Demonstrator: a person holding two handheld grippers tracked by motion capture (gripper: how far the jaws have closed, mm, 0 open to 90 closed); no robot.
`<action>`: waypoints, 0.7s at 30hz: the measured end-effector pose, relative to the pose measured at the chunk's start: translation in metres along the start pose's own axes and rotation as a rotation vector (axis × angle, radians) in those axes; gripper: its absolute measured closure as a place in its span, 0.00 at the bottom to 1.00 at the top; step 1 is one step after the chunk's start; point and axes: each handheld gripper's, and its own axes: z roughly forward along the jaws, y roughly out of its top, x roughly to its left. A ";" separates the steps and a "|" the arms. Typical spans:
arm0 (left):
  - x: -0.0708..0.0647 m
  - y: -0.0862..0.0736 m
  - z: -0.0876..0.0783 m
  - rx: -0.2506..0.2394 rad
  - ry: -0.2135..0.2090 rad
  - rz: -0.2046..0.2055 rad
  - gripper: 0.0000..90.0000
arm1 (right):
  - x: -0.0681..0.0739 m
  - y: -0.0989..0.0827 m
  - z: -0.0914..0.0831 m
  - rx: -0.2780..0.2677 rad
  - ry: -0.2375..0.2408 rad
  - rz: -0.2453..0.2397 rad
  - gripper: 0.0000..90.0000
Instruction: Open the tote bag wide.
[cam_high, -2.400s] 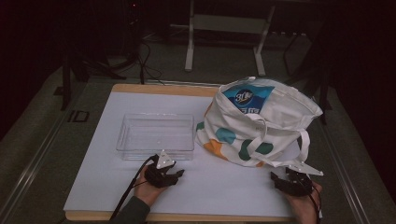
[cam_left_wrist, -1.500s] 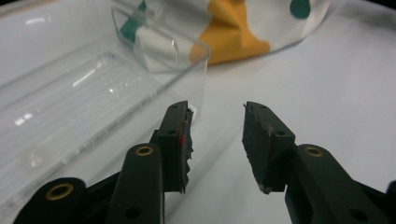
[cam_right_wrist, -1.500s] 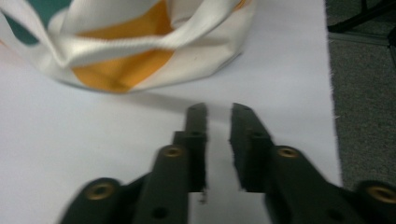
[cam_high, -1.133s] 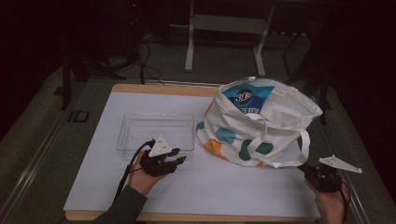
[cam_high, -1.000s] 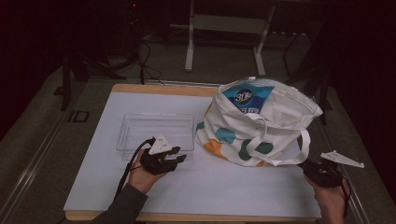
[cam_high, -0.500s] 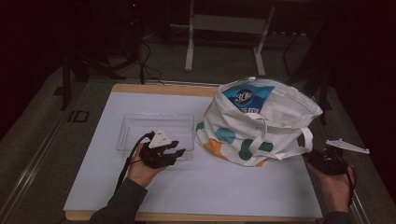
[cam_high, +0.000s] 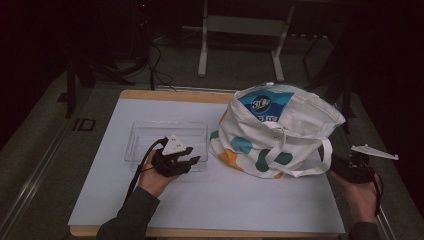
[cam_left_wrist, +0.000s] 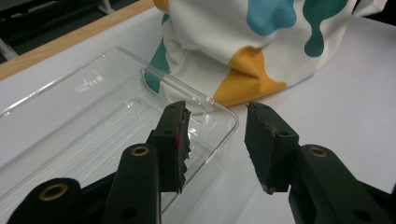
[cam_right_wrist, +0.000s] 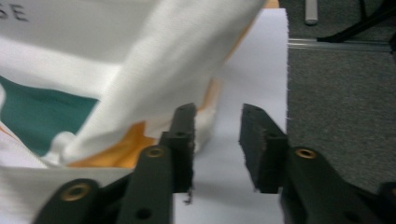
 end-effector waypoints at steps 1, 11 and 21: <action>0.000 0.001 0.000 0.001 0.001 0.004 0.65 | 0.001 0.002 0.001 0.000 0.012 0.006 0.67; 0.003 0.007 0.002 -0.005 0.007 0.008 0.65 | 0.010 0.017 0.005 -0.002 0.107 0.041 0.51; 0.007 0.033 0.006 -0.039 0.014 0.019 0.63 | 0.012 0.025 0.018 -0.002 0.160 0.098 0.64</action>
